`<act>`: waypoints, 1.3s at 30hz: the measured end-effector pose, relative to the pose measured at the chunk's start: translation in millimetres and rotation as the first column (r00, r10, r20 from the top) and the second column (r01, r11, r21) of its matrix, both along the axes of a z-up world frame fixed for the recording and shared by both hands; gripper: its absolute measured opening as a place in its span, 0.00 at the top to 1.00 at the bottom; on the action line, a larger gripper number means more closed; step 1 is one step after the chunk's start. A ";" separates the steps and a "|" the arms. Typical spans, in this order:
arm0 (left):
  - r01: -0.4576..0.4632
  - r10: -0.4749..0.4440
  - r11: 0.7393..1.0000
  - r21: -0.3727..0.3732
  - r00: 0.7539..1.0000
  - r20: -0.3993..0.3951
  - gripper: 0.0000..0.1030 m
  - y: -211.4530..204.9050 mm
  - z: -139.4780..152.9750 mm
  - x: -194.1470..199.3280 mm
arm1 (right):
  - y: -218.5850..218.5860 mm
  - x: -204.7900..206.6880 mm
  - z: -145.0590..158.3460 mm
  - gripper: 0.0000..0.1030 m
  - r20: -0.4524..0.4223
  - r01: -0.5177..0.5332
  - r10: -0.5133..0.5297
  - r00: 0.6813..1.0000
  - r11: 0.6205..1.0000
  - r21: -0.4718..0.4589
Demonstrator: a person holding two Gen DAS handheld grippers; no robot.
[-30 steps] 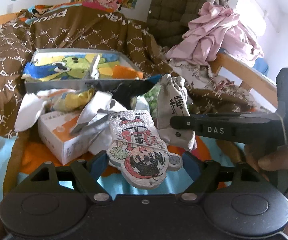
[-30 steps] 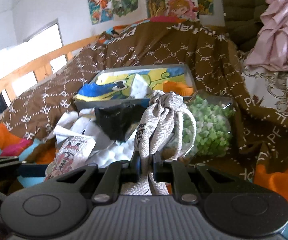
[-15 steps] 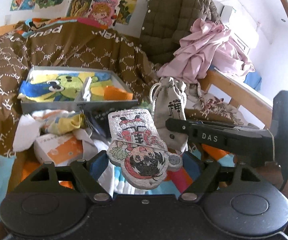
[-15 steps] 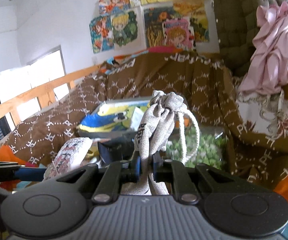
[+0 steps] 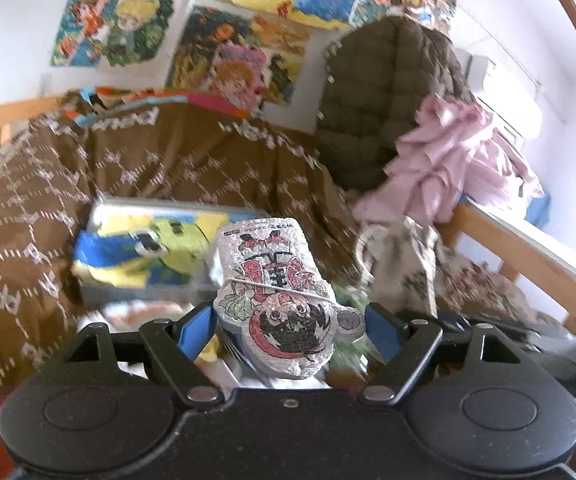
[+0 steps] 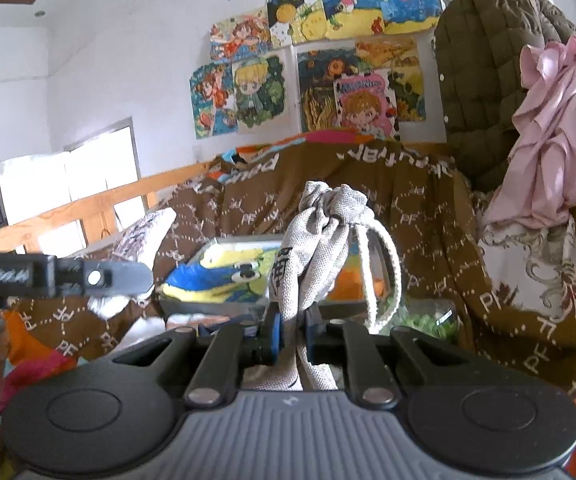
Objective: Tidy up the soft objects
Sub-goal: 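Carry the pug-print pad and beige pouch with both tools over the tray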
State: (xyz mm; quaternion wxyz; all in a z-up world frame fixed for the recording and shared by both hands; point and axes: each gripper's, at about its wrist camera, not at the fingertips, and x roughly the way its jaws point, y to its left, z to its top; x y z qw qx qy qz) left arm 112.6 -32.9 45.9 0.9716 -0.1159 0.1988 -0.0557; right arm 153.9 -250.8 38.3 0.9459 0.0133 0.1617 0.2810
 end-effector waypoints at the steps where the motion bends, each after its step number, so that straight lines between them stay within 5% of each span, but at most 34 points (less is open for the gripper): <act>1: -0.014 0.014 1.000 0.004 1.000 0.013 0.21 3.7 2.1 4.2 | -0.2 -0.1 1.3 0.87 0.014 0.000 0.000 1.000 1.000 0.009; 14: -0.138 0.136 0.990 0.030 0.988 0.072 0.21 39.8 8.8 62.7 | 48.4 75.8 19.8 0.87 0.168 -0.047 0.039 0.985 0.998 0.042; 25: -0.226 0.223 0.974 0.034 0.972 0.076 0.21 66.5 -11.8 147.3 | 70.6 180.6 -6.0 0.87 0.056 -0.008 0.003 0.998 0.997 0.080; 39: -0.349 0.348 0.937 -0.033 0.937 -0.031 0.21 93.0 -53.3 226.7 | 91.4 232.7 -46.8 0.87 -0.112 -0.036 0.042 0.993 0.998 0.056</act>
